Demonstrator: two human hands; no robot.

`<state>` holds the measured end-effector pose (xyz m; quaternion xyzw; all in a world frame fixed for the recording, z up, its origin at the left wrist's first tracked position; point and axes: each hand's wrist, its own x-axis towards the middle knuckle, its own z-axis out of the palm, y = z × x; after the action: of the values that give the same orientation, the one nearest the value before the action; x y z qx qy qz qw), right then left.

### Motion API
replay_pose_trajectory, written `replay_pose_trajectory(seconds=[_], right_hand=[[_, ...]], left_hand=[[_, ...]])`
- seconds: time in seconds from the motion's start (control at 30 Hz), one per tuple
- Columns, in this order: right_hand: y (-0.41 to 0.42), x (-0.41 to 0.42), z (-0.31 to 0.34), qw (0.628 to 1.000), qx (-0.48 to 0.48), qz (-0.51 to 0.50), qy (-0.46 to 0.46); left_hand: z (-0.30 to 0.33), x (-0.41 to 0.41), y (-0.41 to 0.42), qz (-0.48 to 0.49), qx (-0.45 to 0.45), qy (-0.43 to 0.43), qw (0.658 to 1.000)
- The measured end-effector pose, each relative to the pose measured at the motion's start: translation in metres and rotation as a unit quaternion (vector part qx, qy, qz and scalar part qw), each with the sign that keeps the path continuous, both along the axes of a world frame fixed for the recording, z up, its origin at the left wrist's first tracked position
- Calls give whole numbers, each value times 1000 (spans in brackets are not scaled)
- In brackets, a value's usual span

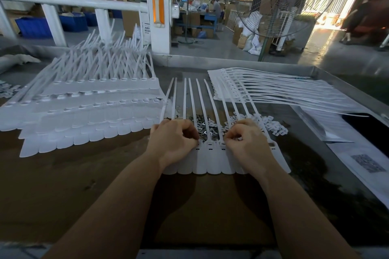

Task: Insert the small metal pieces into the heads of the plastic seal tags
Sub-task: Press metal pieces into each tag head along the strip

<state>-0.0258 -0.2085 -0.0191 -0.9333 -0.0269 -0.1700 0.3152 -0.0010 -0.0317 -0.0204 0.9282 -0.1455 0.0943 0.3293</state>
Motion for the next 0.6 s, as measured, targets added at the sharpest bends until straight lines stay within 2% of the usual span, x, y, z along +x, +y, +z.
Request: replay_pose_trajectory(seconds=[0.6], right_hand=[[2, -1, 6, 997, 59, -2, 42]], left_hand=[[1, 1, -1, 2, 11, 2, 1000]])
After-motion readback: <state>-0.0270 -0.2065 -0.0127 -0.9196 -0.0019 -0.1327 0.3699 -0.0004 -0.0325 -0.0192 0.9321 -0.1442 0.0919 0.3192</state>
